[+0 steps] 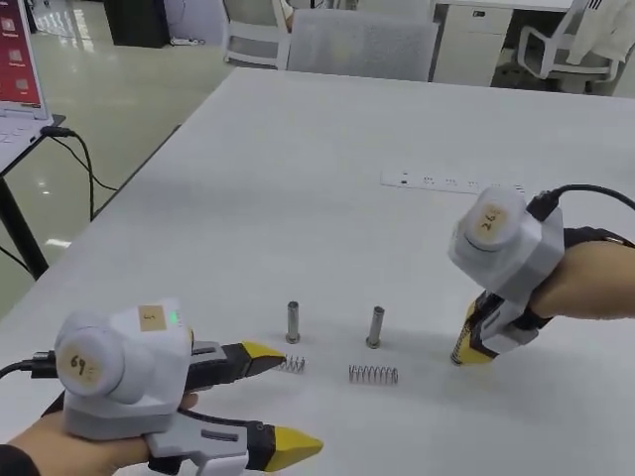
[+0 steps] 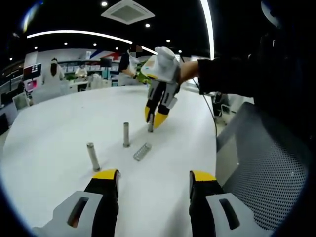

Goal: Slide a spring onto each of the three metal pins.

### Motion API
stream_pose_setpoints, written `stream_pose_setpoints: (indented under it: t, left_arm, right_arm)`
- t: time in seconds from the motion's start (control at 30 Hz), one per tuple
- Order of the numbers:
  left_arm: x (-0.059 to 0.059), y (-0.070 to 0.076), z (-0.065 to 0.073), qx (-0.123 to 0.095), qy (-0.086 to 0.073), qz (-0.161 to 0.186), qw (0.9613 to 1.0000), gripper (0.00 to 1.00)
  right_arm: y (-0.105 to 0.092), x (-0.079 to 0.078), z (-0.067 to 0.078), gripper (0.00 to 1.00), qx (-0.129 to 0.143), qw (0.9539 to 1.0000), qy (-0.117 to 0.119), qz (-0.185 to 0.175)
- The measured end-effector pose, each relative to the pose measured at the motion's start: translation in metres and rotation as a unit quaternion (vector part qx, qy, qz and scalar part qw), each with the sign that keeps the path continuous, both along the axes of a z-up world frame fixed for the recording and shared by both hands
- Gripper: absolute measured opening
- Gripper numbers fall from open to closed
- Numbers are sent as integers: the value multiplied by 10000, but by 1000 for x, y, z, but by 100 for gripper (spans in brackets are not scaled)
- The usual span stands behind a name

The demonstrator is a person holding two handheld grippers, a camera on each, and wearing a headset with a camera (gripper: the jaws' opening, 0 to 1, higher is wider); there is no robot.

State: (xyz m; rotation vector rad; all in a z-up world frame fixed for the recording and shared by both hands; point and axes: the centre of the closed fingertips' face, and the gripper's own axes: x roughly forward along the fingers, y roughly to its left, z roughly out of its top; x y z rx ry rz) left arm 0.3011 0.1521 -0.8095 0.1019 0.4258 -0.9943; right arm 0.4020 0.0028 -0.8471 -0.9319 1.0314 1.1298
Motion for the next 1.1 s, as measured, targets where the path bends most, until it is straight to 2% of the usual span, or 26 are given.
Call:
stream_pose_setpoints:
  t: [0.2,0.63,0.93,1.1]
  left_arm:
    - [0,-1,0,7,3,-24,10000,52]
    - [-2,-3,-1,43,16,-111,9999,51]
    - [-2,-5,-1,103,17,-214,9997,51]
    - [-1,-8,1,135,6,-292,9995,50]
  right_arm:
    - [-1,-1,1,25,70,9999,-17,-76]
    - [-2,-9,2,47,383,9989,-26,-266]
    - [0,-16,9,59,845,9954,-125,-428]
    - [2,-23,16,64,1245,9905,-219,-533]
